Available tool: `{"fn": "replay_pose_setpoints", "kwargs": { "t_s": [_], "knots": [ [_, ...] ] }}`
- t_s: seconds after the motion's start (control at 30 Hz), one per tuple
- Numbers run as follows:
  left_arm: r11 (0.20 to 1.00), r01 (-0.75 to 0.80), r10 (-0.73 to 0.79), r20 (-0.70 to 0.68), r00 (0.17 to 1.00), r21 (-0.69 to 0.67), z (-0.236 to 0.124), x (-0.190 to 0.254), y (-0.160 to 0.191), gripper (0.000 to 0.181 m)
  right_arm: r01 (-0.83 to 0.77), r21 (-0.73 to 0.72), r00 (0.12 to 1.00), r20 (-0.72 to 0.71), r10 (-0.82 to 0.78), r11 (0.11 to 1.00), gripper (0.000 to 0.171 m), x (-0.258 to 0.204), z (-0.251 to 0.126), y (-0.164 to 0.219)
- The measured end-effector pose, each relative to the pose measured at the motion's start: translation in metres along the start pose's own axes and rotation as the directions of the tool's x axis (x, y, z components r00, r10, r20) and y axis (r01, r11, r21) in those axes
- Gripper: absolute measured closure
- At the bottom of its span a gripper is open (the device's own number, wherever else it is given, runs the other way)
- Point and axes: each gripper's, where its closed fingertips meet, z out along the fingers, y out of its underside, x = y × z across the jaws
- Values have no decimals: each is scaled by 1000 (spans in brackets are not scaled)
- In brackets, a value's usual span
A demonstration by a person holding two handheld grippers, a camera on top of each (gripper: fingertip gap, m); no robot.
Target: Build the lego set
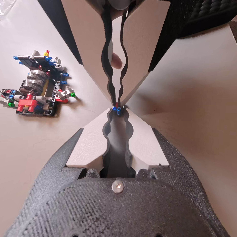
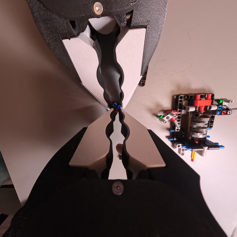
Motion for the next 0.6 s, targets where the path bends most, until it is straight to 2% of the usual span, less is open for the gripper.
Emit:
{"fn": "replay_pose_setpoints", "kwargs": {
  "t_s": [0.23, 0.33, 0.6],
  "knots": [
    [1000, -3, 3, 7, 1000, -1, 0, 0, 0, 166, -9, -51, 1000, 5, 9, 999, 170, 0, 2, 12],
    [1000, 5, -5, 8, 1000, -1, 0, -1, 0, 166, -14, -8, 999, -44, 13, 1000, 170, 1, 2, 10],
    [1000, 3, -3, 9, 1000, 0, 0, -1, 0, 166, -29, 21, 999, -18, 29, 999, 170, 2, -2, 5]
  ]
}}
